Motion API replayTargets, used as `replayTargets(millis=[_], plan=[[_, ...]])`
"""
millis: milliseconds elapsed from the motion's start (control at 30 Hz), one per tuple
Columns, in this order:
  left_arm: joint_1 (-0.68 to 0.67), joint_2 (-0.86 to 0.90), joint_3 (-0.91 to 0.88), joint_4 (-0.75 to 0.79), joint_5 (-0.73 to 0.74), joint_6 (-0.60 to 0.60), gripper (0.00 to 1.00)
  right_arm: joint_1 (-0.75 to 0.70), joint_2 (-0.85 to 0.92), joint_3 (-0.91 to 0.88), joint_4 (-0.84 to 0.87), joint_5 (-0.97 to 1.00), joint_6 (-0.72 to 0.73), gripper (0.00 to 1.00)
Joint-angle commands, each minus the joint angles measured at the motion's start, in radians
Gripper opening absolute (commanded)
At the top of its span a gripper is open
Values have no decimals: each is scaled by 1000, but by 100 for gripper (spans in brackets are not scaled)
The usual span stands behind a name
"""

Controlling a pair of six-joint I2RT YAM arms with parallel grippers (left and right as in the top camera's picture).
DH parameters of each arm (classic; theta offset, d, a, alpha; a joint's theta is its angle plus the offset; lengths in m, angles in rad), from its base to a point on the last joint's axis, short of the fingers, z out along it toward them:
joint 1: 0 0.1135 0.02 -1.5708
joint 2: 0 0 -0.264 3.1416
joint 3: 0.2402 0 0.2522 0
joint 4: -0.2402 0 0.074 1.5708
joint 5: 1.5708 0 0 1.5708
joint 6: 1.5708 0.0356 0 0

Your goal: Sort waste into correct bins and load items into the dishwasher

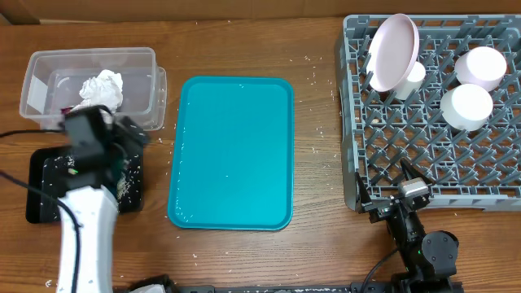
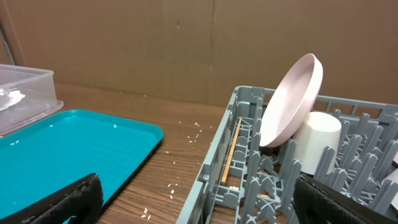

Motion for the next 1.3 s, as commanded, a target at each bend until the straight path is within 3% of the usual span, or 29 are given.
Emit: replayTargets(millis=[0, 133, 233, 567, 867, 1067, 1267], plan=[[-75, -94, -159, 151, 65, 296, 100, -3, -11, -11, 3, -6, 0, 100], [-142, -209, -357, 387, 204, 488, 100, -3, -11, -11, 3, -6, 0, 100], [-164, -315, -519, 549, 233, 484, 100, -3, -11, -11, 3, -5, 0, 100], [-165, -616, -867, 795, 233, 461, 100, -3, -11, -11, 3, -6, 0, 100], [-170, -853, -907, 710, 237, 462, 100, -3, -11, -10, 3, -6, 0, 100], [-170, -1004, -907, 520, 237, 462, 100, -3, -11, -10, 3, -6, 0, 100], [-204, -1140, -906, 517, 248, 461, 100, -3, -11, -11, 3, -6, 0, 100]])
